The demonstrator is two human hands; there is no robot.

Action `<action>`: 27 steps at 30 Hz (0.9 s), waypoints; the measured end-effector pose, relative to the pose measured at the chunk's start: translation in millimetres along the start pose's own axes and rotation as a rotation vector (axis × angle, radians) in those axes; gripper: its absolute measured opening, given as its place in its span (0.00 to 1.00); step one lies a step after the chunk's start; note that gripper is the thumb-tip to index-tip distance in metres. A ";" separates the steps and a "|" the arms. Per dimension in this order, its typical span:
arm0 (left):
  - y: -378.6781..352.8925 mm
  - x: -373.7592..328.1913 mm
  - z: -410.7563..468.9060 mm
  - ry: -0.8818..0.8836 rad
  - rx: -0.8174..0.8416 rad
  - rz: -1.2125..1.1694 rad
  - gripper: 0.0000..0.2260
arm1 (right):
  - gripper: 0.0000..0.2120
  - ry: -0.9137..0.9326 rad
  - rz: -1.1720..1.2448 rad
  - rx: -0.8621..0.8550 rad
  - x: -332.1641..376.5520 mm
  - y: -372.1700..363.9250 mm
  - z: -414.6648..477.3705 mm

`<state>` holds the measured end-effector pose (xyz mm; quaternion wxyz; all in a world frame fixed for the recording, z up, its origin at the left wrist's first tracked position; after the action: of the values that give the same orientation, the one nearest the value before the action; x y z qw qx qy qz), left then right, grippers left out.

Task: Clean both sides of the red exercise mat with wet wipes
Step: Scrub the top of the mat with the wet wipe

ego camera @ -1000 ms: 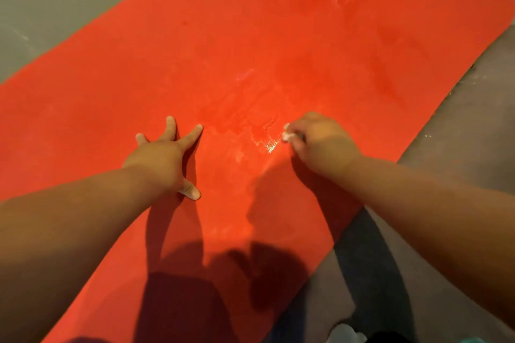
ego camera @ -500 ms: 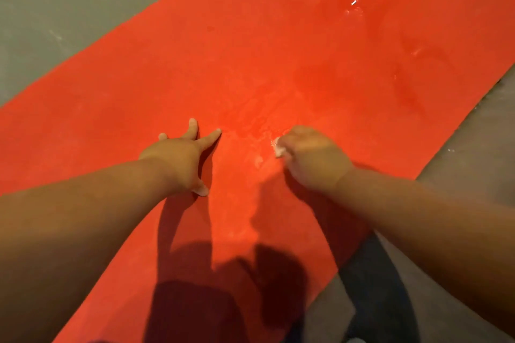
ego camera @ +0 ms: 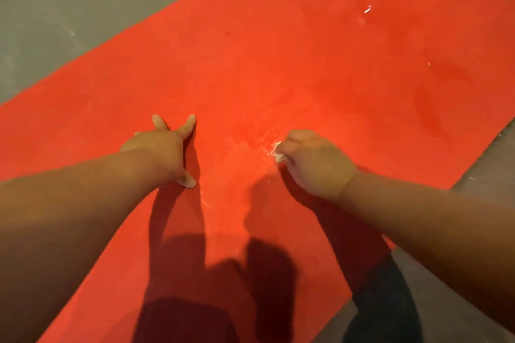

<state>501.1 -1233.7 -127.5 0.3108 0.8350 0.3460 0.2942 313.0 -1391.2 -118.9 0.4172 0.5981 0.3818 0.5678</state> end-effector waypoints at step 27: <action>2.4 6.8 2.6 0.021 0.005 -0.041 0.62 | 0.09 -0.015 0.041 -0.107 21.6 -11.0 50.7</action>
<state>507.8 -1230.8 -125.5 0.3112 0.8254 0.3668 0.2956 365.2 -1370.5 -121.8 0.4397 0.5869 0.3355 0.5913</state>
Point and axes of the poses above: each hand's wrist, its own z-axis towards the middle knuckle, its own y-axis out of the back of the hand, x = y × z, the point moved 5 cm from there along z, towards the middle knuckle, and after that the axes turned 11 degrees about y, right-handed, at the moved point
